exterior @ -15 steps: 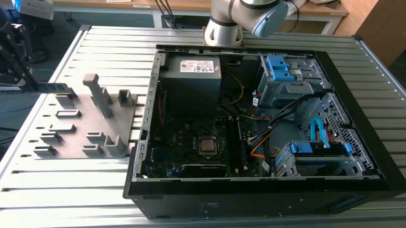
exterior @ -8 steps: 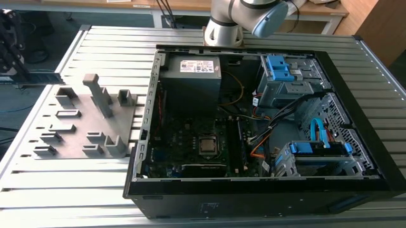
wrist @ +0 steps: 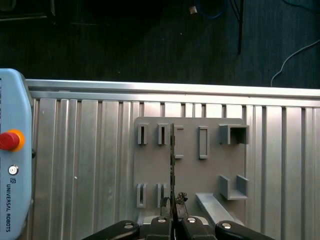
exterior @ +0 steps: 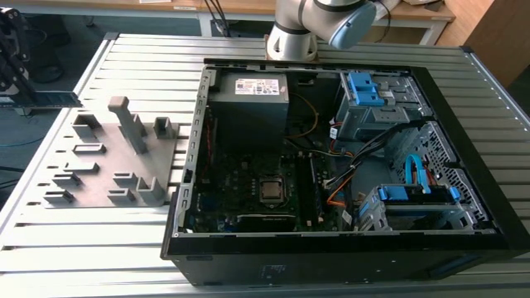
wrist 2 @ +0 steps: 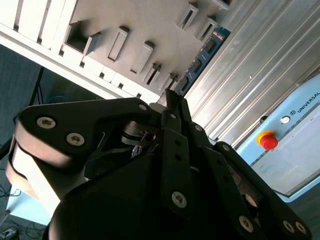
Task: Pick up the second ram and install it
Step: 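Pick up the second ram and move it above second insertion slot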
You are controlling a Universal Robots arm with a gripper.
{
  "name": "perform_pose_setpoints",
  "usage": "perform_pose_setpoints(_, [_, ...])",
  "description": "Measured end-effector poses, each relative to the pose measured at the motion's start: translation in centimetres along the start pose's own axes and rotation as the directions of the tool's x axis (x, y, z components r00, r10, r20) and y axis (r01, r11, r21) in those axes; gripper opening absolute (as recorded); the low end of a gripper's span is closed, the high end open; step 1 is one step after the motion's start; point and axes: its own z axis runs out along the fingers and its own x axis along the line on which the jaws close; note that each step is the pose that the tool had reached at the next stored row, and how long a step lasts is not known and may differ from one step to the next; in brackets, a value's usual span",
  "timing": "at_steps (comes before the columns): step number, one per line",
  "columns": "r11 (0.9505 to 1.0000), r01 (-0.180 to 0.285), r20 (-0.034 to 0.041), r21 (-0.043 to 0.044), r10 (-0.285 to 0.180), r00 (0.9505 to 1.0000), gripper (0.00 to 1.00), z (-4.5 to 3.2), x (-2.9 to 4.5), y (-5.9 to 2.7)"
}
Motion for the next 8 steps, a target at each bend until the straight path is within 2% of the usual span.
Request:
perform_pose_setpoints(3, [1.0, 0.0, -0.0001, -0.0001, 0.0, 1.0, 0.14, -0.02, 0.0, -0.27])
perform_pose_setpoints(8, [1.0, 0.0, 0.0, 0.0, 0.0, 1.0, 0.14, -0.04, 0.02, -1.57])
